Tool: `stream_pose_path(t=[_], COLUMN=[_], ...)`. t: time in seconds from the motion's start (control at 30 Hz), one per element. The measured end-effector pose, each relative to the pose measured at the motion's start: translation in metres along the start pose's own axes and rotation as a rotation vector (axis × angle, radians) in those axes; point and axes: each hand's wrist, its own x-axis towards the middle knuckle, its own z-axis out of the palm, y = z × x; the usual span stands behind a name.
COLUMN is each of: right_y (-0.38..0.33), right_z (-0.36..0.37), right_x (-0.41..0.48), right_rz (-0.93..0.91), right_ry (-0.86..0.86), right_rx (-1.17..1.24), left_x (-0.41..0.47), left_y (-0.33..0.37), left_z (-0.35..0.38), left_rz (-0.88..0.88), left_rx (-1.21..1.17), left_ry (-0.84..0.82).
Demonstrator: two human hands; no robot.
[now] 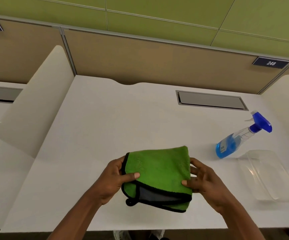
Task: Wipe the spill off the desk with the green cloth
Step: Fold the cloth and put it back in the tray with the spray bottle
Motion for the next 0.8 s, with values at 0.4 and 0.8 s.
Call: stream_pose_path(t=[0.4, 0.8], right_y=[-0.01, 0.041], right_z=[-0.016, -0.069], right_x=[0.008, -0.018], right_rz=[-0.274, 0.074], right_ry=[0.238, 0.453], right_rx=[0.114, 0.327], left_x=[0.011, 0.023], left_y=[0.02, -0.008], left_z=[0.015, 0.082], left_rz=[0.211, -0.103], left_rx=[0.048, 0.134], left_ry=[0.152, 0.185])
